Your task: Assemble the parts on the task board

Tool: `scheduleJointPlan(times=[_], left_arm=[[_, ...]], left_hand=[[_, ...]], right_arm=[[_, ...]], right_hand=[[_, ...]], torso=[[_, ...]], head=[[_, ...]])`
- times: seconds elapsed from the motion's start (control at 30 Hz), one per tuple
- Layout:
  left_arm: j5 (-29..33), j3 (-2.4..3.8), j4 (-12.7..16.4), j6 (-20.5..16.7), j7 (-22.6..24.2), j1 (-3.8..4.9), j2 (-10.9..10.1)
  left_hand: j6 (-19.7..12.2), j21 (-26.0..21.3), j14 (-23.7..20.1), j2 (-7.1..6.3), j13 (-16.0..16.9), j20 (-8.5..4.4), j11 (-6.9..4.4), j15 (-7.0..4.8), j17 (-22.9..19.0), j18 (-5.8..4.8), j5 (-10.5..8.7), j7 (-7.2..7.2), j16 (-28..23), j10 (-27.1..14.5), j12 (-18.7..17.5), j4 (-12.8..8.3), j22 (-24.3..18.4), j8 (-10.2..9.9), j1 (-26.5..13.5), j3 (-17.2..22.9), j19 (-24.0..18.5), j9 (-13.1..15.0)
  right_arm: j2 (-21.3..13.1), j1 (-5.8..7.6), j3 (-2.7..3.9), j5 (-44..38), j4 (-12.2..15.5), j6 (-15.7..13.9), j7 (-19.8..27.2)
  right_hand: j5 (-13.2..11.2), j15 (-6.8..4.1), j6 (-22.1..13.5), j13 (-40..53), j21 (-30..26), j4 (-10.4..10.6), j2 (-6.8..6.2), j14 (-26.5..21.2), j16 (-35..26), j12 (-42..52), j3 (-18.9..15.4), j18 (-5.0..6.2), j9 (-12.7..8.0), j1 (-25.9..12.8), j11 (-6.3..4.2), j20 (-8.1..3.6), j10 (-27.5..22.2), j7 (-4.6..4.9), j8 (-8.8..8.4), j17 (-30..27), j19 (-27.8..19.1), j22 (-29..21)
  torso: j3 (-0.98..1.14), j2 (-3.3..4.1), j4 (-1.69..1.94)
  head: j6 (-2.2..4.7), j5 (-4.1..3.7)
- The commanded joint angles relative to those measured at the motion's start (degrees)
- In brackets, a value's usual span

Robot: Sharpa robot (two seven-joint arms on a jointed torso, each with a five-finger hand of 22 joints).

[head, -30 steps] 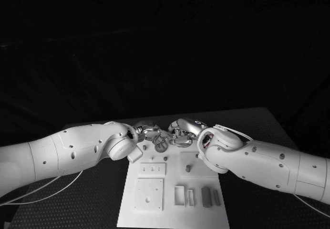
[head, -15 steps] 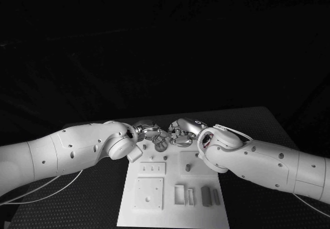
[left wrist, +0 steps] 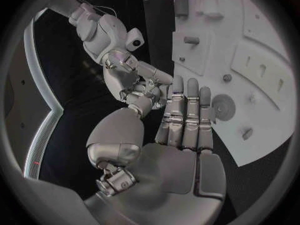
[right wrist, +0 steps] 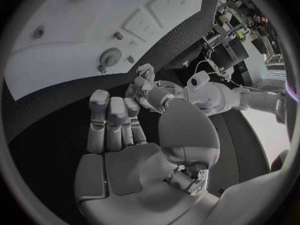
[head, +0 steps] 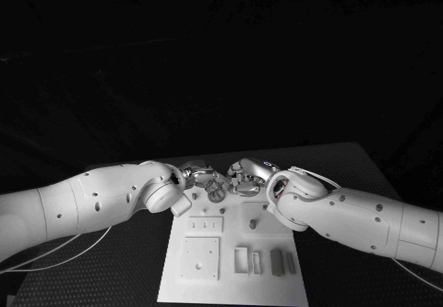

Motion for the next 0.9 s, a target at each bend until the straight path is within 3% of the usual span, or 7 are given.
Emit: scheduleJointPlan(times=[0.03,0.13,0.2,0.5,0.63,0.73,0.9], left_arm=[[-1.4,0.05,0.1,0.8,-0.8,0.05,0.0],[-1.6,0.05,0.1,0.8,-1.0,0.04,0.0],[-1.7,0.05,0.1,0.8,-1.1,0.02,0.0],[-2.4,0.04,0.0,0.9,-1.6,-0.02,-0.3],[-3.3,0.04,-0.2,0.9,-1.8,-0.03,-0.7],[-5.2,0.03,-0.2,1.1,-2.0,-0.04,-1.1],[-9.8,-0.15,0.2,1.5,-3.3,-0.04,-2.2]], left_hand=[[1.2,0.3,0.5,-0.30,0.3,-0.61,-0.18,-0.30,0.2,0.19,0.11,-0.56,0.6,0.7,0.4,-0.3,0.0,0.4,-0.5,1.1,-0.3,0.3],[1.6,0.3,0.6,-1.15,0.5,-0.72,-0.32,-0.45,0.3,-0.38,-0.09,-0.70,1.0,1.1,0.4,0.0,0.1,0.5,-0.9,3.2,-1.0,0.6],[1.7,0.4,0.6,-1.21,0.6,-0.77,-0.35,-0.48,0.4,-0.50,-0.09,-0.73,1.1,1.2,0.4,0.0,0.1,0.6,-1.0,3.5,-1.2,0.7],[2.0,0.6,0.8,-1.30,0.7,-0.93,-0.45,-0.61,0.4,-0.75,-0.10,-0.82,1.5,1.5,0.5,-0.1,0.3,0.7,-1.3,4.2,-1.5,0.9],[2.0,0.6,0.9,-1.33,0.8,-0.98,-0.48,-0.65,0.5,-0.80,-0.10,-0.85,1.6,1.6,0.5,-0.2,0.3,0.7,-1.3,4.3,-1.5,0.9],[2.1,0.7,0.9,-1.38,0.8,-1.03,-0.51,-0.69,0.5,-0.84,-0.09,-0.88,1.7,1.6,0.5,-0.2,0.4,0.7,-1.3,4.4,-1.6,1.0],[2.1,0.8,1.0,-1.40,0.9,-1.07,-0.52,-0.72,0.5,-0.86,-0.09,-0.89,1.7,1.7,0.6,-0.3,0.4,0.7,-1.3,4.5,-1.6,1.0]], right_arm=[[-0.1,-0.03,0.00,3.4,-0.4,-0.8,2.6],[-0.4,-0.03,0.00,4.5,-0.5,-1.8,3.5],[-0.5,-0.03,0.00,5.0,-0.6,-2.6,3.9],[-2.2,-0.03,-0.01,8.4,-1.2,-3.4,6.9],[-4.1,-0.03,-0.02,12.9,-1.7,-3.8,10.4],[-6.0,-0.03,-0.02,17.7,-2.2,-6.0,13.6],[-8.3,0.01,0.18,25.2,-3.9,-8.7,17.1]], right_hand=[[2.5,0.85,6.1,-0.2,0.1,1.2,-4.37,-0.2,-0.4,-0.4,-1.7,2.24,-1.3,-2.4,-0.20,0.01,-2.9,0.51,-2.98,-0.1,0.1,0.0],[1.9,2.24,2.0,-0.3,-0.2,1.9,-6.19,-0.7,-0.6,-0.8,-3.5,2.24,-2.5,-3.2,1.29,-0.10,-4.2,2.11,-5.75,0.0,-0.3,-0.1],[1.7,3.29,0.0,-0.4,-0.4,2.0,-6.46,-1.2,-0.6,-0.9,-4.7,2.24,-3.2,-3.3,2.38,-0.20,-4.9,3.25,-7.21,0.2,-0.8,-0.1],[1.7,5.43,-4.6,-1.6,-1.9,3.2,-7.53,-4.1,-0.9,-1.4,-7.2,2.24,-5.6,-3.0,4.51,0.40,-8.2,5.44,-10.38,0.4,-3.3,-0.1],[5.2,6.28,-6.1,-2.3,-3.1,5.6,-9.08,-6.4,-1.9,-2.0,-10.7,2.02,-6.1,-8.3,5.12,1.28,-10.3,5.92,-11.11,0.2,-5.3,-0.3],[9.3,6.34,-6.6,-3.2,-5.1,6.6,-8.91,-9.1,-3.5,-2.9,-13.0,1.95,-6.1,-11.5,5.42,2.09,-12.5,6.31,-11.13,-0.5,-8.2,-0.7],[11.1,6.21,-6.2,-3.7,-5.3,7.5,-8.24,-9.3,-3.5,-2.6,-13.8,2.20,-6.0,-12.5,5.31,2.46,-12.8,6.12,-10.73,-0.8,-8.5,-0.7]], torso=[[0.05,-0.01,0.00],[0.04,-0.01,-0.01],[0.05,-0.01,-0.03],[0.04,-0.01,0.02],[-0.01,-0.02,0.06],[-0.02,0.00,0.08],[0.00,-0.02,-0.04]], head=[[-0.08,0.04],[-0.13,0.04],[-0.12,0.04],[-0.22,0.06],[-0.25,0.16],[-0.36,0.29],[-0.66,0.54]])
